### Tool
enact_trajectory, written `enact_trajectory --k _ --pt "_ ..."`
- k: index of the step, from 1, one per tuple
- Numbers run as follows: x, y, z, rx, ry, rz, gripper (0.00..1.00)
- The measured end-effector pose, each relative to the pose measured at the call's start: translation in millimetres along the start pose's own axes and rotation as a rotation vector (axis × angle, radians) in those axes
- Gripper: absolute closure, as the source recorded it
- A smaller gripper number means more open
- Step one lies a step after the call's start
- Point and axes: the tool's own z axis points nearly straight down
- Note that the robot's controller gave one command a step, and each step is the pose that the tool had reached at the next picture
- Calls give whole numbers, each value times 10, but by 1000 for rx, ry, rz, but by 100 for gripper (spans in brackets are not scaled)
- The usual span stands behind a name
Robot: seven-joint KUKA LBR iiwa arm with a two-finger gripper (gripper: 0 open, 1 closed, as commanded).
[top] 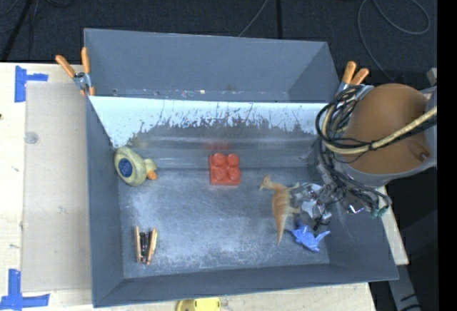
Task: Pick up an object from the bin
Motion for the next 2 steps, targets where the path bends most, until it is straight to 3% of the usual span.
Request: enact_trajectory --k 1,2 --pt "-142 -172 -1986 0 -2 -117 100" --pt "-186 -222 -2549 6 -9 -111 100"
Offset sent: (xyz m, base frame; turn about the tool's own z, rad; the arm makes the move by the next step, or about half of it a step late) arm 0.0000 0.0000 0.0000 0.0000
